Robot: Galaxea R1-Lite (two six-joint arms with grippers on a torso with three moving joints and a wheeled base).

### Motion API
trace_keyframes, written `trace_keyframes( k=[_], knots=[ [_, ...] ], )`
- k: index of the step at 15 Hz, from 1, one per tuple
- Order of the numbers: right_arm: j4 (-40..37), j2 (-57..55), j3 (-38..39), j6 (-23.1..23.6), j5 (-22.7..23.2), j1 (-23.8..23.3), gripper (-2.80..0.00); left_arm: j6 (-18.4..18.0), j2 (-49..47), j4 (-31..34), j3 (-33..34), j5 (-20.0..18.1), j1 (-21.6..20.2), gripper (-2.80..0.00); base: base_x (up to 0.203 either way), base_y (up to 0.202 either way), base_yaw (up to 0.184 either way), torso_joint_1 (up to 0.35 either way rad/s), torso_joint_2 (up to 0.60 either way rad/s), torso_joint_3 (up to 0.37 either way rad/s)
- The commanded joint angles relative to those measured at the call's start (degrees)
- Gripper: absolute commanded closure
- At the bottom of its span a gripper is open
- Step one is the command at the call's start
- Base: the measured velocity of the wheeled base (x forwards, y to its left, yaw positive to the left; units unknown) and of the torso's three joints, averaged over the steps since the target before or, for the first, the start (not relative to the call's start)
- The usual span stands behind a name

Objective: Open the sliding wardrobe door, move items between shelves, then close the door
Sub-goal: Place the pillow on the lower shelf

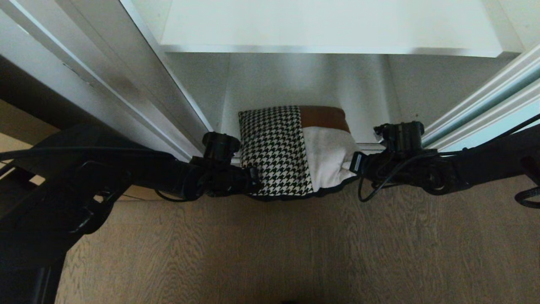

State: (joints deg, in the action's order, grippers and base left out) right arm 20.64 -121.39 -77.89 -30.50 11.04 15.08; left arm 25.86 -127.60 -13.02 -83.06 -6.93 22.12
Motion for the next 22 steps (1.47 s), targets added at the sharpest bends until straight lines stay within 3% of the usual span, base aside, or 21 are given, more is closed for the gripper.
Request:
trace_keyframes(
  k=[1, 3, 7, 9, 17, 22],
  knots=[
    [0.1, 0.5, -1.1, 0.2, 0.0, 0.6, 0.00, 0.2, -1.6, 0.1, -2.9, 1.8, -1.2, 0.00, 0.000, 0.000, 0.000, 0.000, 0.00, 0.000],
    [0.0, -0.6, -2.5, 0.6, 0.1, 0.6, 0.00, 0.2, -4.4, 1.3, -7.3, 5.0, -1.9, 0.00, 0.000, 0.000, 0.000, 0.000, 0.00, 0.000],
    [0.1, -3.6, -5.6, 1.0, 0.2, 0.8, 0.00, 0.4, -7.6, 5.3, -15.5, 6.9, -3.0, 0.00, 0.000, 0.000, 0.000, 0.000, 0.00, 0.000],
    [0.1, -5.4, -7.6, 0.9, 0.0, 0.8, 0.00, 0.5, -8.7, 4.9, -16.2, 8.8, -3.1, 0.00, 0.000, 0.000, 0.000, 0.000, 0.00, 0.000],
    [-0.2, -9.5, -14.8, 1.1, -0.1, 0.3, 0.00, 0.4, -12.3, 8.2, -27.6, 8.5, -3.7, 0.00, 0.000, 0.000, 0.000, 0.000, 0.00, 0.000],
    [-0.5, -11.9, -19.2, 1.2, -0.1, -1.7, 0.00, 0.0, -15.0, 7.5, -27.9, 7.9, -3.7, 0.00, 0.000, 0.000, 0.000, 0.000, 0.00, 0.000]
  ],
)
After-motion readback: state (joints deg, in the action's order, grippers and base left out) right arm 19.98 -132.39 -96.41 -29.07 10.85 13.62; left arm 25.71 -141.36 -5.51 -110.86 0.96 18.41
